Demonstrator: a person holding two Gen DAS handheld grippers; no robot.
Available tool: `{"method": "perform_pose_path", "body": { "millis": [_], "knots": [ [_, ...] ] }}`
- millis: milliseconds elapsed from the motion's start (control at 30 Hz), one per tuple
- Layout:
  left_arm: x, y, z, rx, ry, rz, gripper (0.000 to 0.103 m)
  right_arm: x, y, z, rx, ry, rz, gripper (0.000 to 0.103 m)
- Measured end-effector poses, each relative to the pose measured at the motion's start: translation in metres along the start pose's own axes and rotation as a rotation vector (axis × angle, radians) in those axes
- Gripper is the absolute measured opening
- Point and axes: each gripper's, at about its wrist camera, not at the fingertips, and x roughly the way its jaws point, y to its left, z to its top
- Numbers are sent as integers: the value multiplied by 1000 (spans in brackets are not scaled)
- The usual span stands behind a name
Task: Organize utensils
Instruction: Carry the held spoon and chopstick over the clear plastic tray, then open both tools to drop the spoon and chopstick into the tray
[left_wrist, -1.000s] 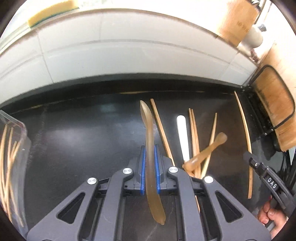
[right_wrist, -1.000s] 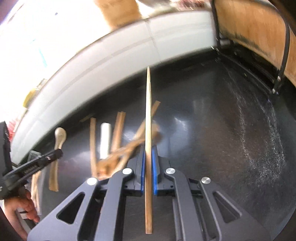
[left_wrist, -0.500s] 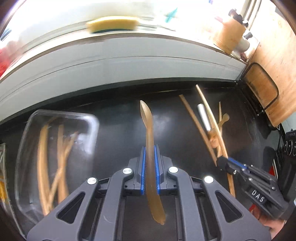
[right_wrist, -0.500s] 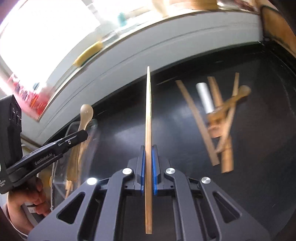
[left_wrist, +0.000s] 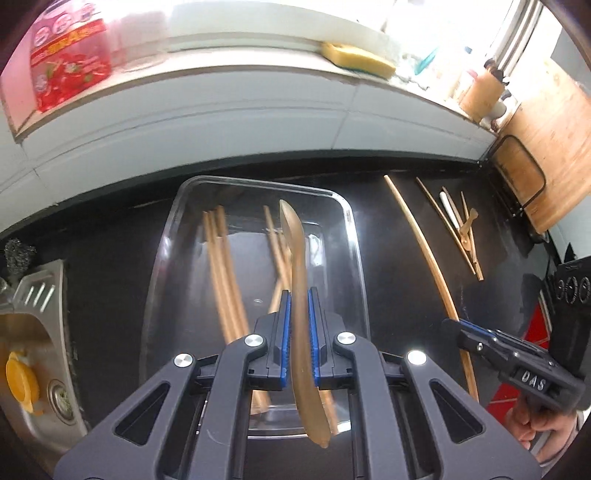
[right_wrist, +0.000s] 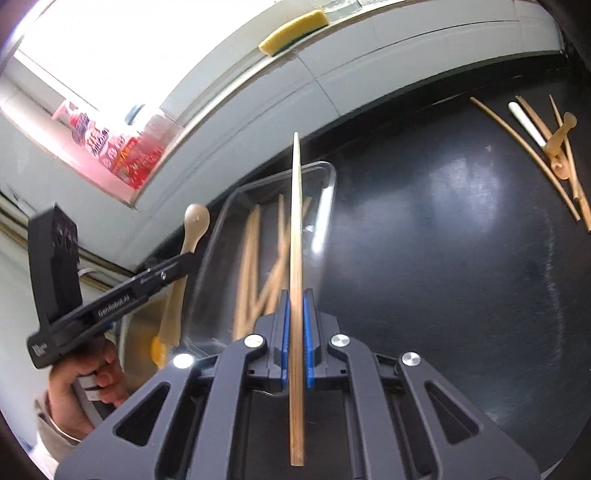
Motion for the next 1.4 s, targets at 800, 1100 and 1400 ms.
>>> {"method": "perform_pose_path", "body": {
  "millis": [800,1100,1400],
  "knots": [
    [20,45,-3,-19,73,-73,8,36,54,-14,-22,37,-71,7],
    [17,48,-1,-31,61,-42,8,46,56,-13,-35,45,-93,7],
    [17,51,-1,-12,56,31,8,63,65,-11,-92,70,-143,7]
  ]
}}
